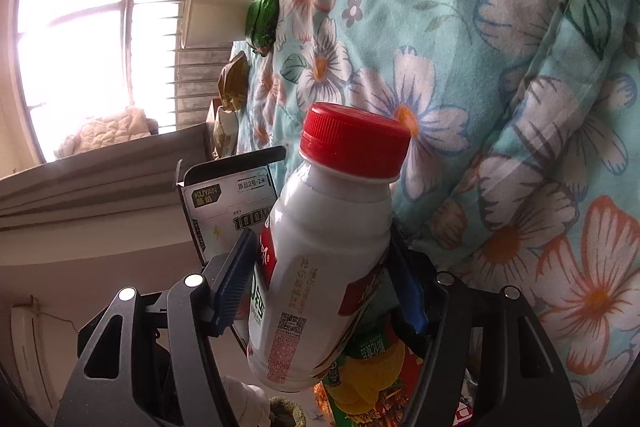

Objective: Collect trash
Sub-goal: 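Grasp the white KUYAN cable box with the left tool while the right tool grasps the white red-capped bottle, then carry the box and bottle over the blue wastebasket and open both tools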

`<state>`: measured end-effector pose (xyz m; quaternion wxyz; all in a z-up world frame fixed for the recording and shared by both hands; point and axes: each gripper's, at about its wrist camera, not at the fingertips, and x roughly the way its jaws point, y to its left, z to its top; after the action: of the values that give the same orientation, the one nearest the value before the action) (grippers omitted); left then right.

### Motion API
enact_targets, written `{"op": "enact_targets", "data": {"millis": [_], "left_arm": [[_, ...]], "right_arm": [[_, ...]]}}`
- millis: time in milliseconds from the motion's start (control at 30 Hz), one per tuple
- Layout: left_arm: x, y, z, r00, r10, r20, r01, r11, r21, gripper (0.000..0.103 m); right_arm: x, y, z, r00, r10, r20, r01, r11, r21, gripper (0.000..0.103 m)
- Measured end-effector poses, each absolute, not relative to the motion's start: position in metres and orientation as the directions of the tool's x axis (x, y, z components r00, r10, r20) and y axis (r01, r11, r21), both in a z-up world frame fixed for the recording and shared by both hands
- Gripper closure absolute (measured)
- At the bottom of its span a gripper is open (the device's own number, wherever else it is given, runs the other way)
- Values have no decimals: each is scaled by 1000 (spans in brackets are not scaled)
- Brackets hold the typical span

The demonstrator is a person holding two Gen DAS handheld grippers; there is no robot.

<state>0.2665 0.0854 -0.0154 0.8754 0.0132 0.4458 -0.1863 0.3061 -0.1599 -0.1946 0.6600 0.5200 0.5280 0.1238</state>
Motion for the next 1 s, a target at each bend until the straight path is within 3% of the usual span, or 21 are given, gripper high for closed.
{"op": "enact_targets", "data": {"millis": [667,833,1000], "left_arm": [[193,53,77,709,-360,-607,380,919,-101,78],[163,33,88,703,-418,-575,384,904,-186,78],[137,-1,86,703,-427,-569,394,899,-188,78]], "right_arm": [[238,-257,-105,631,628,-455,197,438,877,41],[205,-285,-91,673,608,-421,167,429,888,41],[175,-318,-83,706,575,-414,158,442,883,41]]}}
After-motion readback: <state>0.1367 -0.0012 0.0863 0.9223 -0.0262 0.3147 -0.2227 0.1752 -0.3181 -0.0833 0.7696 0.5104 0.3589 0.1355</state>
